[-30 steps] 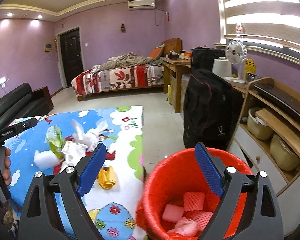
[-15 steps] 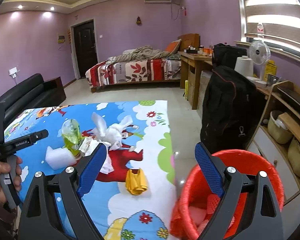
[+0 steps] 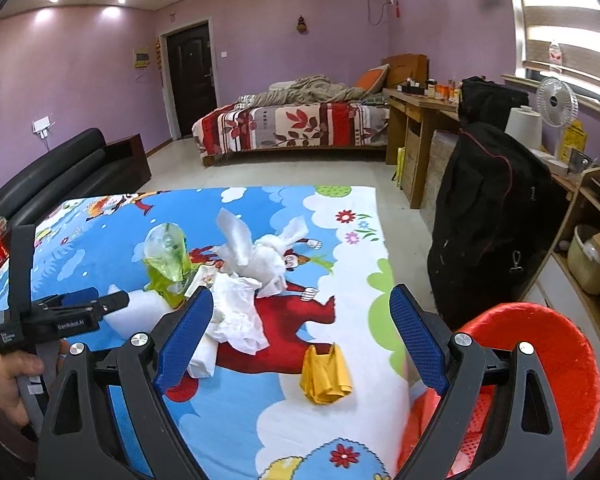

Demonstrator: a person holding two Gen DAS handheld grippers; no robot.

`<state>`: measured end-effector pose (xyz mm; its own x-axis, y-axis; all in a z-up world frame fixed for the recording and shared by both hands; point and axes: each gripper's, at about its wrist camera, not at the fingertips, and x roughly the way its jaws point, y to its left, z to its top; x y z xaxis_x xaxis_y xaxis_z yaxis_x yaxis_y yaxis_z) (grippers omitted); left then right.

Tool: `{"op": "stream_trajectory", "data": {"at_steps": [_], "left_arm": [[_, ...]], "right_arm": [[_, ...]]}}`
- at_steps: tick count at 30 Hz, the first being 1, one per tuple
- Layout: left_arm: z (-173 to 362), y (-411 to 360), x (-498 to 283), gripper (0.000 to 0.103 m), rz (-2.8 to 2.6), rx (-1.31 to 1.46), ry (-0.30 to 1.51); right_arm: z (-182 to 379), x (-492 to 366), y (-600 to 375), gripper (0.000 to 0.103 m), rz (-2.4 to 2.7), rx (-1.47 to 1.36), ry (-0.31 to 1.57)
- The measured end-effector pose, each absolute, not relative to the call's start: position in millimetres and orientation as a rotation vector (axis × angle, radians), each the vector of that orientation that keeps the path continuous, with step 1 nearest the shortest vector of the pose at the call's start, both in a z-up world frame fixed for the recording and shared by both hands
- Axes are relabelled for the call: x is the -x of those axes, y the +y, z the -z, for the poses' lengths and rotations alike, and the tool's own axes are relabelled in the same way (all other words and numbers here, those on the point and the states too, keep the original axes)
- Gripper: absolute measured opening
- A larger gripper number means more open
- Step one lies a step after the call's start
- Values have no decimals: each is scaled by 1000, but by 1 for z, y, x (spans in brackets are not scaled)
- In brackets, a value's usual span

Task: Collect trash
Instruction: 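Grasp the white foam block with the left gripper while the right grasps the white tissue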

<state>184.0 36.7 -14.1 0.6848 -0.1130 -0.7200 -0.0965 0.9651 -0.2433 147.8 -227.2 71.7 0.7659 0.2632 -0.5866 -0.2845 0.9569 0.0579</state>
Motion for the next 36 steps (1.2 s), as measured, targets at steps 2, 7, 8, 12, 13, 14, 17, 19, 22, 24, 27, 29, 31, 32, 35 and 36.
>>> {"op": "stream_trajectory", "data": {"at_steps": [2,7,8,12,13,14,17,19,22,24,27,29,31,32,35,36], "left_arm": [[18,36,-185,89,13,267,828],[30,31,-190,86,38,233,862],[32,30,-191,81,43,227,868],[39,30,-192,61,60,218,890],[39,30,-192,60,59,214,889],[39,30,-191,60,58,209,888],[39,30,-189,58,54,200,884],[38,31,-188,57,46,194,881],[33,31,-185,57,33,195,874],[29,33,-182,57,24,200,864],[25,34,-179,57,16,209,847],[20,35,-177,57,9,214,834],[17,36,-175,57,9,219,826],[15,36,-174,57,9,220,821],[12,38,-173,57,7,225,811],[11,38,-173,57,5,226,808]], "right_arm": [[-69,-151,-222,85,-305,37,641],[-59,-159,-210,85,-323,47,668],[-57,-160,-206,85,-328,53,674],[-49,-165,-193,85,-344,71,692],[-46,-168,-190,85,-347,78,697],[-42,-171,-185,85,-351,82,706],[-33,-177,-173,85,-361,99,729],[-27,-179,-166,85,-366,108,739],[-18,-185,-156,85,-374,120,757],[-13,-190,-150,85,-379,124,771],[-2,-200,-140,85,-384,130,796],[6,-207,-137,84,-380,130,823],[13,-214,-135,78,-374,123,849],[16,-217,-136,74,-372,118,863],[26,-222,-138,72,-362,111,893],[28,-223,-138,70,-364,112,899]]}}
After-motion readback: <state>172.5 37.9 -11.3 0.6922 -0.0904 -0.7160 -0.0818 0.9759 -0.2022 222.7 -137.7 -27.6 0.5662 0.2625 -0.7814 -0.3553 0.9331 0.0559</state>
